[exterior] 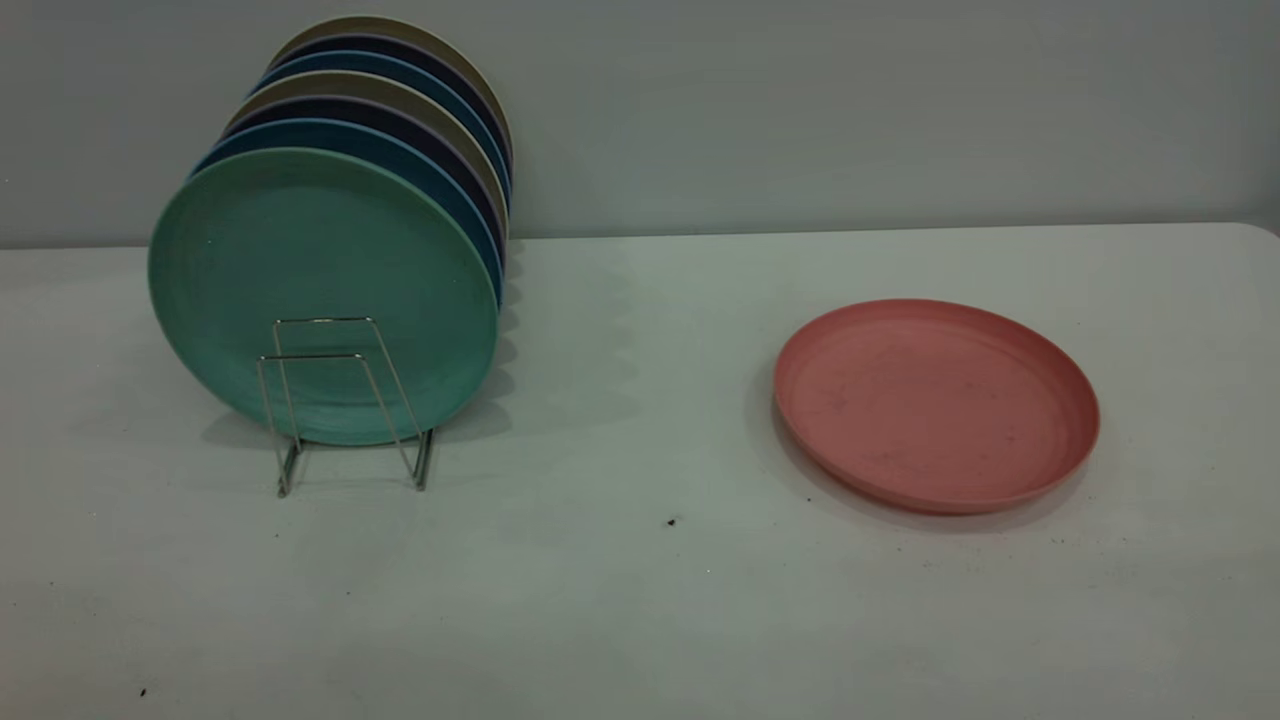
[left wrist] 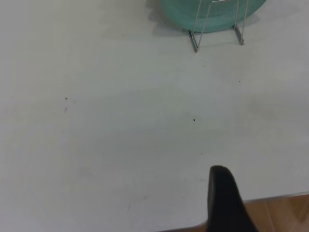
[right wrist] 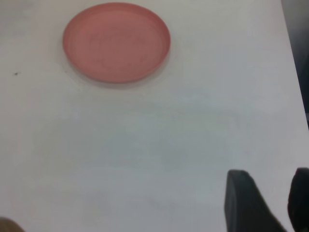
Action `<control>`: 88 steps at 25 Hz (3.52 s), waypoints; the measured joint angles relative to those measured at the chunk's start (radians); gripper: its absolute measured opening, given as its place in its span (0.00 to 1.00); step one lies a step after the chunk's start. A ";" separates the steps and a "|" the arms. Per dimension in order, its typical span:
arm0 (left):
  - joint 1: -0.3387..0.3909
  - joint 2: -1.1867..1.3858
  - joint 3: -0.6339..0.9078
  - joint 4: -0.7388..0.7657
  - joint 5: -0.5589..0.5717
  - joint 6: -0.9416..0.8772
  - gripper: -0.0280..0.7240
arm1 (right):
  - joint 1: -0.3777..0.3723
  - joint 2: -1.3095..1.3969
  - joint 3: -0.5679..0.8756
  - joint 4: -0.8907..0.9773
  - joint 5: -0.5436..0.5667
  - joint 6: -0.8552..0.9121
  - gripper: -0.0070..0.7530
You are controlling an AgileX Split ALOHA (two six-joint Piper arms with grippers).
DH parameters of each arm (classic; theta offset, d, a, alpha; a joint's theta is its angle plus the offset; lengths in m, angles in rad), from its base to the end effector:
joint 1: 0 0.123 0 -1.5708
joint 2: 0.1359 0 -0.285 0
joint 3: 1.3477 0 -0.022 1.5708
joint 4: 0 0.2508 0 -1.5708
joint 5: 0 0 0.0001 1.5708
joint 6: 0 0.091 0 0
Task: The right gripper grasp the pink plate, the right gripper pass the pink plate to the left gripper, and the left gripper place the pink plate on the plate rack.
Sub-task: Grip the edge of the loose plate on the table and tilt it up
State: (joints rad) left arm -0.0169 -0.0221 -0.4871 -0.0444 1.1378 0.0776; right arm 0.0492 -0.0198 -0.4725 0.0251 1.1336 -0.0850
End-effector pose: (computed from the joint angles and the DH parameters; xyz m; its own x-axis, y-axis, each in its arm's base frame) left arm -0.0102 -0.0035 0.2675 -0.5110 0.0675 -0.8569 0.0817 0.9962 0.0298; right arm -0.0080 0.0017 0.2638 -0.5189 -0.0999 -0.8490 -0.1073 0.9929 -0.0513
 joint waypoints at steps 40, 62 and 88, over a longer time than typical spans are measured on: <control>0.000 0.000 0.000 0.000 0.000 0.000 0.63 | 0.000 0.000 0.000 0.000 0.000 0.000 0.32; 0.000 0.525 -0.019 -0.341 -0.457 0.156 0.70 | 0.000 0.593 -0.023 0.418 -0.476 -0.283 0.50; 0.000 0.962 -0.019 -0.751 -0.694 0.349 0.75 | -0.226 1.955 -0.528 1.039 -0.415 -0.921 0.63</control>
State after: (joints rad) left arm -0.0169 0.9398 -0.5056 -0.7953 0.4436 0.4270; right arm -0.1773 1.9354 -1.0010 1.0641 0.7189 -1.0057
